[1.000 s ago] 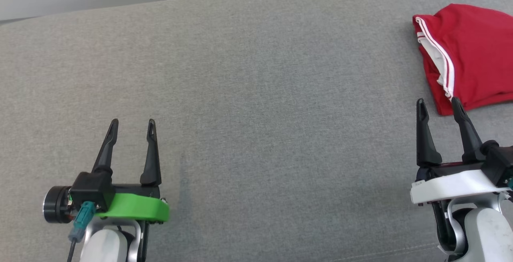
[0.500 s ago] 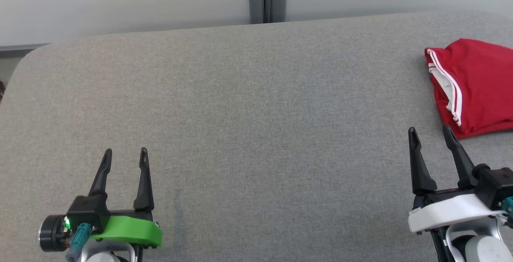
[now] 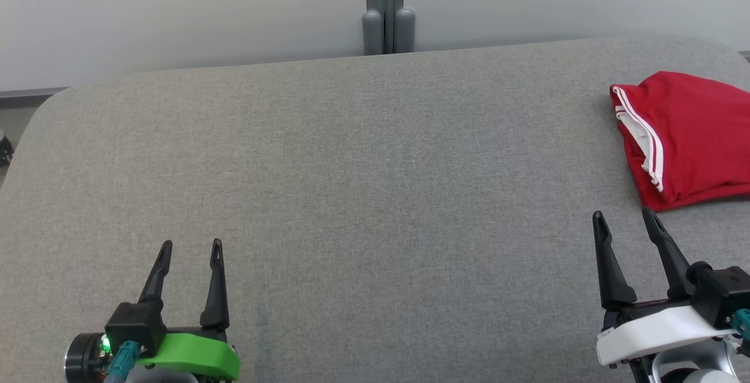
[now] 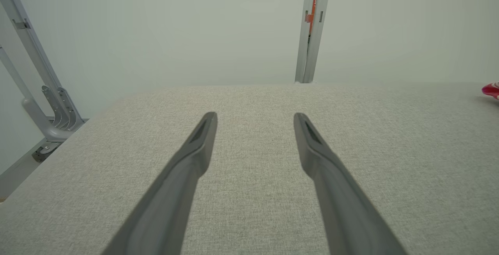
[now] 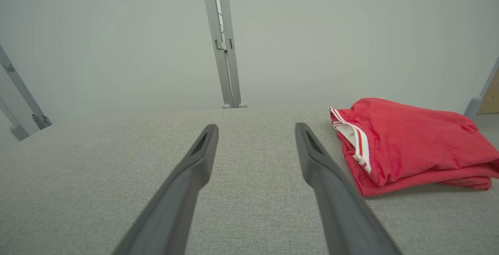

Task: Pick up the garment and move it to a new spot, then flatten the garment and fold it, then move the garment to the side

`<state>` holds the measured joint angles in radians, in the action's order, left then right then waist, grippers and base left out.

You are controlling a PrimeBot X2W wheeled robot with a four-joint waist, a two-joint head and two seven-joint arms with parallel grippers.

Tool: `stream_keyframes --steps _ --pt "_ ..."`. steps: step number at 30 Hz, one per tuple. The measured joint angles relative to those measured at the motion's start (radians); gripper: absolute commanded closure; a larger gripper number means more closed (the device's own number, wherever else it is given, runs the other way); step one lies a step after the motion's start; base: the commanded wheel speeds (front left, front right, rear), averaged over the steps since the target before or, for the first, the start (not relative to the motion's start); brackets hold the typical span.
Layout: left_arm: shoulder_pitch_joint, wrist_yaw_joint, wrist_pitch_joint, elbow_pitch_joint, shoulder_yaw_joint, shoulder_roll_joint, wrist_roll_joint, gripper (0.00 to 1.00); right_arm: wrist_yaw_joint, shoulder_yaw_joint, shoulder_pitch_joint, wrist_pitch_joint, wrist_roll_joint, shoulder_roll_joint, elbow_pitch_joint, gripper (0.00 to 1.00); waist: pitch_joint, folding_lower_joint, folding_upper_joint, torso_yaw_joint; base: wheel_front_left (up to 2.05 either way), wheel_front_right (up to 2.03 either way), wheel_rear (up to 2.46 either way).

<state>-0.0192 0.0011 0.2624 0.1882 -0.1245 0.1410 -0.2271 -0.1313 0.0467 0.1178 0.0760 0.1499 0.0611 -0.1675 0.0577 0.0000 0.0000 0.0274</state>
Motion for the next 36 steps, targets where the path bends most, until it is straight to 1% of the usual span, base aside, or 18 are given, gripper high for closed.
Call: stream_keyframes --steps 8,24,25,30,36 --pt "0.004 -0.009 0.0 0.003 0.003 -0.005 0.002 0.0 0.0 0.001 0.002 -0.004 0.0 -0.002 -0.012 0.0 0.002 0.0 0.0 -0.001 0.0 0.0 0.0" --pt "0.0 -0.014 0.0 0.015 0.025 -0.015 0.012 0.0 0.0 0.005 0.002 0.001 -0.001 -0.005 -0.011 0.0 0.011 0.0 0.0 0.006 0.0 0.0 0.0" --pt "-0.001 -0.014 0.0 0.016 0.026 -0.016 0.014 1.0 0.0 0.005 0.002 0.001 -0.001 -0.006 -0.009 1.0 0.012 0.0 0.0 0.007 0.0 0.0 0.0" --pt "0.01 -0.014 -0.008 0.058 0.023 -0.029 0.001 1.0 0.0 0.0 0.004 0.0 0.008 -0.014 0.034 1.0 0.011 0.0 0.0 0.007 0.0 0.0 0.0" --pt "0.01 -0.021 -0.04 0.063 0.036 -0.032 -0.103 1.0 0.0 -0.004 0.002 -0.006 0.128 -0.011 0.063 1.0 0.008 0.0 0.0 0.006 0.0 0.0 0.0"
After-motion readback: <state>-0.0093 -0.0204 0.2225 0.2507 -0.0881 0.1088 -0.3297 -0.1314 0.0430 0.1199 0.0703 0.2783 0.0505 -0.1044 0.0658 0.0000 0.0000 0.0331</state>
